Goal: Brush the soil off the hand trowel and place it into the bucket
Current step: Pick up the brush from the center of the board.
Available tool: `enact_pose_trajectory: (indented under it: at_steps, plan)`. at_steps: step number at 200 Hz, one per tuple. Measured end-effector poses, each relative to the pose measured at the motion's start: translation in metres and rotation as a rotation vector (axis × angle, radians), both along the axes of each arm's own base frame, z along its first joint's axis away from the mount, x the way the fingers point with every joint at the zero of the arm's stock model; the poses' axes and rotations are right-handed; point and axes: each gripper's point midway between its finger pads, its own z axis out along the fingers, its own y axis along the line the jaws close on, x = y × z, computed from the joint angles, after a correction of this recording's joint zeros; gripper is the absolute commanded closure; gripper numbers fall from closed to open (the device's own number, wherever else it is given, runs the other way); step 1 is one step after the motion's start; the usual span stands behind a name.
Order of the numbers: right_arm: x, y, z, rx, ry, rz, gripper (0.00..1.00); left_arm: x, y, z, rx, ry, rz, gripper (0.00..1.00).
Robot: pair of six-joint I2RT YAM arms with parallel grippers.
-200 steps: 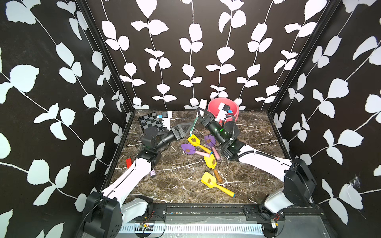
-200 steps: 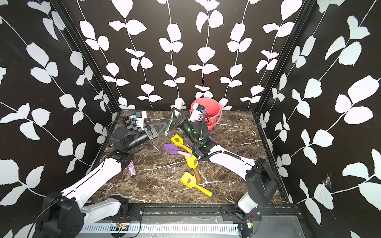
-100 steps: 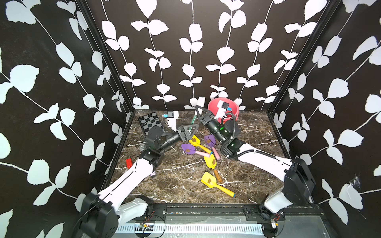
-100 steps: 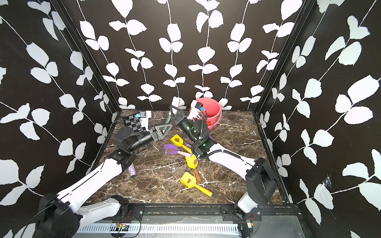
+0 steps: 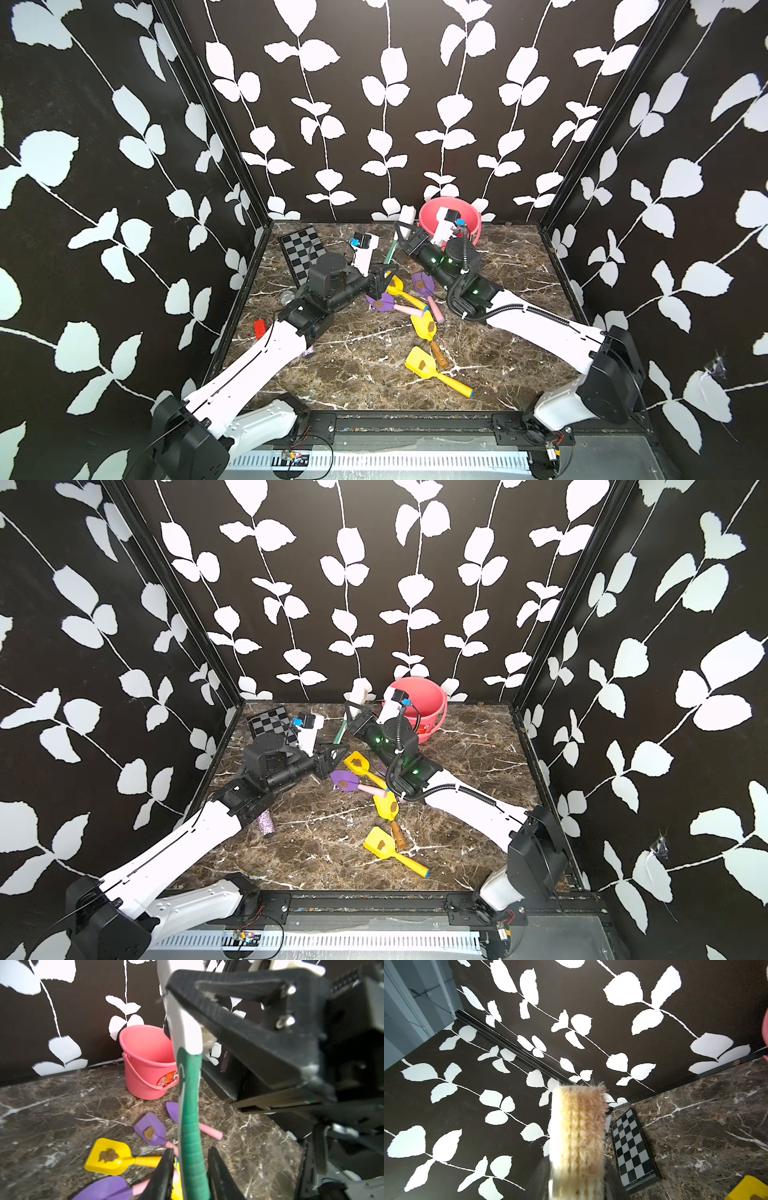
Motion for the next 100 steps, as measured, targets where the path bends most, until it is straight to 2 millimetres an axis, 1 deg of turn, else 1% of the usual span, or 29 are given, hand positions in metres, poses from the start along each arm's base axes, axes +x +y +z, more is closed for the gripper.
enact_pose_trajectory:
  at_steps: [16,24,34,42,45,46,48,50,52,57,60,61,63,64,66,67,68,69,78,79,80,87,100]
  plan:
    - [0.001,-0.001,-0.003,-0.008,0.01,-0.013,0.86,0.003,0.003,-0.004,0.032,-0.001,0.018,0.94]
    - [0.001,-0.002,-0.005,-0.015,0.017,-0.02,0.84,0.007,0.006,-0.007,0.061,-0.017,0.032,1.0]
    - [0.001,-0.002,-0.009,-0.026,0.028,-0.025,0.8,0.008,0.006,-0.011,0.089,-0.025,0.031,1.0]
    - [0.002,-0.003,-0.011,-0.034,0.037,-0.028,0.74,0.008,0.007,-0.014,0.111,-0.031,0.034,1.0]
    - [0.002,-0.003,-0.012,-0.036,0.039,-0.029,0.7,0.009,0.007,-0.014,0.12,-0.036,0.033,1.0]
    - [0.002,-0.003,-0.012,-0.036,0.04,-0.029,0.7,0.009,0.007,-0.014,0.122,-0.037,0.034,1.0]
    - [0.002,-0.003,-0.012,-0.036,0.041,-0.03,0.66,0.009,0.008,-0.014,0.129,-0.04,0.034,1.0]
    - [0.001,-0.003,-0.013,-0.038,0.043,-0.03,0.65,0.009,0.008,-0.015,0.139,-0.046,0.032,1.0]
    - [0.001,-0.004,-0.013,-0.039,0.044,-0.029,0.62,0.009,0.008,-0.015,0.145,-0.048,0.032,1.0]
    - [0.001,-0.004,-0.013,-0.039,0.046,-0.03,0.57,0.009,0.009,-0.015,0.164,-0.062,0.029,1.0]
    - [0.001,-0.005,-0.014,-0.042,0.046,-0.031,0.5,0.01,0.01,-0.015,0.176,-0.071,0.029,1.0]
    - [0.001,-0.006,-0.014,-0.041,0.046,-0.031,0.47,0.01,0.01,-0.015,0.182,-0.076,0.029,1.0]
    - [0.001,-0.006,-0.014,-0.042,0.046,-0.029,0.45,0.01,0.01,-0.015,0.19,-0.082,0.028,1.0]
    - [0.001,-0.006,-0.014,-0.041,0.046,-0.029,0.41,0.01,0.01,-0.015,0.197,-0.088,0.027,1.0]
    - [0.001,-0.008,-0.015,-0.047,0.044,-0.031,0.4,0.01,0.011,-0.014,0.205,-0.093,0.028,1.0]
    - [0.001,-0.008,-0.015,-0.052,0.043,-0.031,0.39,0.01,0.011,-0.015,0.208,-0.095,0.028,1.0]
    - [0.001,-0.008,-0.015,-0.051,0.044,-0.028,0.35,0.01,0.011,-0.014,0.216,-0.101,0.027,1.0]
    - [0.0,-0.008,-0.015,-0.049,0.046,-0.027,0.35,0.011,0.012,-0.014,0.219,-0.105,0.027,1.0]
    - [-0.001,-0.012,-0.018,-0.058,0.047,-0.017,0.23,0.012,0.015,-0.013,0.263,-0.14,0.033,1.0]
    - [-0.001,-0.012,-0.018,-0.061,0.047,-0.016,0.18,0.012,0.015,-0.013,0.265,-0.14,0.033,1.0]
    - [-0.002,-0.012,-0.018,-0.063,0.047,-0.015,0.16,0.012,0.015,-0.013,0.269,-0.142,0.033,1.0]
    - [-0.002,-0.016,-0.022,-0.083,0.046,-0.005,0.1,0.015,0.019,-0.012,0.311,-0.174,0.044,1.0]
    - [-0.002,-0.027,-0.029,-0.117,0.053,0.002,0.07,0.018,0.025,-0.011,0.378,-0.216,0.064,1.0]
